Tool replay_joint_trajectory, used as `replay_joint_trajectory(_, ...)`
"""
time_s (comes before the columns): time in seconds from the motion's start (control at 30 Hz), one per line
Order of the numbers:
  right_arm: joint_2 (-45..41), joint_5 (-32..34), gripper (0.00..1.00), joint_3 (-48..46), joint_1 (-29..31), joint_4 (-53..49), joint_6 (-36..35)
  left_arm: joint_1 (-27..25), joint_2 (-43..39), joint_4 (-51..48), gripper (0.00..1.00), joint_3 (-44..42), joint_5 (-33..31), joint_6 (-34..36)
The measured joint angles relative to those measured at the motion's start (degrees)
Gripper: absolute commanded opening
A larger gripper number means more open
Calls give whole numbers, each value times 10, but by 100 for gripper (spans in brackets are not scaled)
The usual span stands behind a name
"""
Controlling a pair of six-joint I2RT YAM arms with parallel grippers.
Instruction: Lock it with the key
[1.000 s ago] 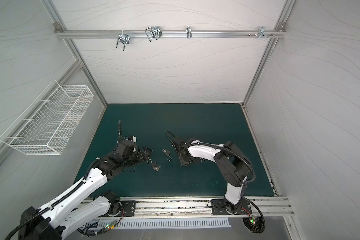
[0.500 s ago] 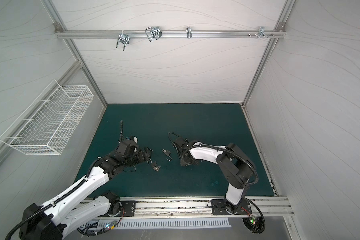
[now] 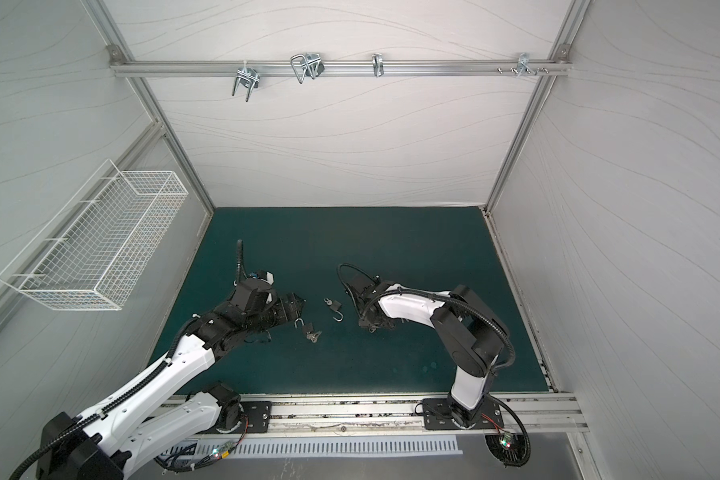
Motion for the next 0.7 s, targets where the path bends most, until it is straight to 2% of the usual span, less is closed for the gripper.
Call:
replay_joint_trajectory(0.33, -16, 2, 21, -20, 0, 22, 7, 3, -8, -2, 98, 0, 0, 0)
replay_joint_trajectory(0.5, -64, -7, 0, -44, 0, 17, -25, 32, -7, -14, 99, 15, 18, 5)
replay_joint_trajectory(0.7, -216, -21, 0, -36, -6, 11, -124, 72, -6, -24, 99, 106, 71, 46)
